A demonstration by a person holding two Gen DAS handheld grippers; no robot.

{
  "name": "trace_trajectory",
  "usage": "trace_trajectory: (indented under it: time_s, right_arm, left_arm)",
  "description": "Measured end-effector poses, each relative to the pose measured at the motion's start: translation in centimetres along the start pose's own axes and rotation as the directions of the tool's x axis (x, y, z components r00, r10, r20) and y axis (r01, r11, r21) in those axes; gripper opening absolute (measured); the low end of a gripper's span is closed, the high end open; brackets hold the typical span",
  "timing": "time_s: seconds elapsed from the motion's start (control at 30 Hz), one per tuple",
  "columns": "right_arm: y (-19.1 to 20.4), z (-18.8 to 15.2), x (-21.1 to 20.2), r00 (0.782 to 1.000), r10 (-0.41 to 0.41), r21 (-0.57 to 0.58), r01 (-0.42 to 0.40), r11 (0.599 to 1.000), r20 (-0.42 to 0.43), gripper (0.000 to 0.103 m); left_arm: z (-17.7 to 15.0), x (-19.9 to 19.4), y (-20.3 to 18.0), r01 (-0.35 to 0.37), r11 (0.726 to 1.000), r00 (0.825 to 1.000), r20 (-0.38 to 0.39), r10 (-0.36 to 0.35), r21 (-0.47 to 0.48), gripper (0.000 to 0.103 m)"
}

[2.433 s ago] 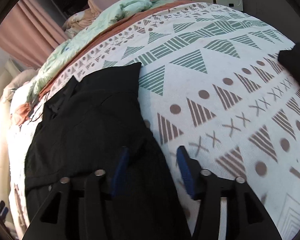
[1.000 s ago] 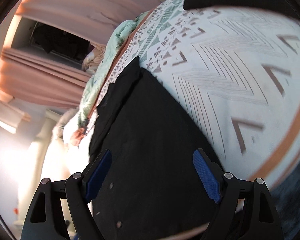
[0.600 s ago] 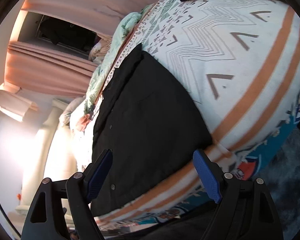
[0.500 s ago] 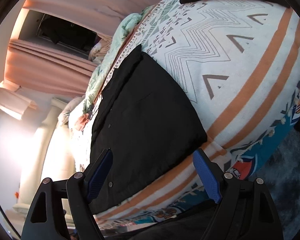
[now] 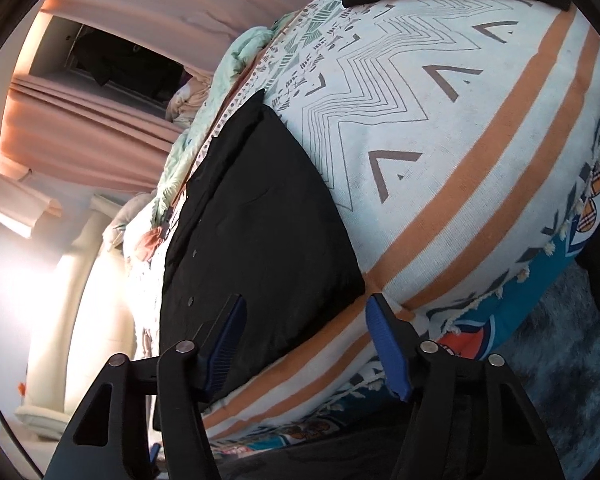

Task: Fold large clothes
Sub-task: 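Close the left gripper on the shirt edge while the right gripper grasps it too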

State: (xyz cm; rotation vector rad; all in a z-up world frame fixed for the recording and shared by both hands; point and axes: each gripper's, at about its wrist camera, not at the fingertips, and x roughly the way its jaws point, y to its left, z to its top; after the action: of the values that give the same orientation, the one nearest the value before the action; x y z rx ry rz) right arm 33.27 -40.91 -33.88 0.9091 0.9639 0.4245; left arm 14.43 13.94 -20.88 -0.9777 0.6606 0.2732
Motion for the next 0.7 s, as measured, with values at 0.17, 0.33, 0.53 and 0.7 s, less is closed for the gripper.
trace_trajectory:
  time_s: [0.17,0.33,0.53,0.7]
  right_arm:
    - [-0.5,0.6,1.2,1.000,-0.019,0.009,0.019,1.000,-0.009,0.059]
    - [-1.6,1.6,1.5,1.000,-0.029,0.035,0.028,0.999,0.012,0.052]
    - [-2.1,2.1,2.0,1.000,0.005,0.052,-0.005,0.999,0.006,0.049]
    - [-1.3,1.8,2.7,1.000,0.019,0.044,-0.019,0.999,-0.011,0.049]
  left_arm:
    - [0.5,1.8,0.5,-0.009,1.000,0.999,-0.033,0.008,-0.024,0.080]
    - [0.5,3.6,0.6,-0.016,0.999,0.997,-0.078,0.013,-0.035,0.074]
    - [0.5,4.4,-0.6,-0.016,1.000,0.995,-0.095,0.016,-0.003,0.057]
    - [0.4,5.3,-0.1,0.020,0.999,0.991,-0.129,-0.024,-0.031,0.052]
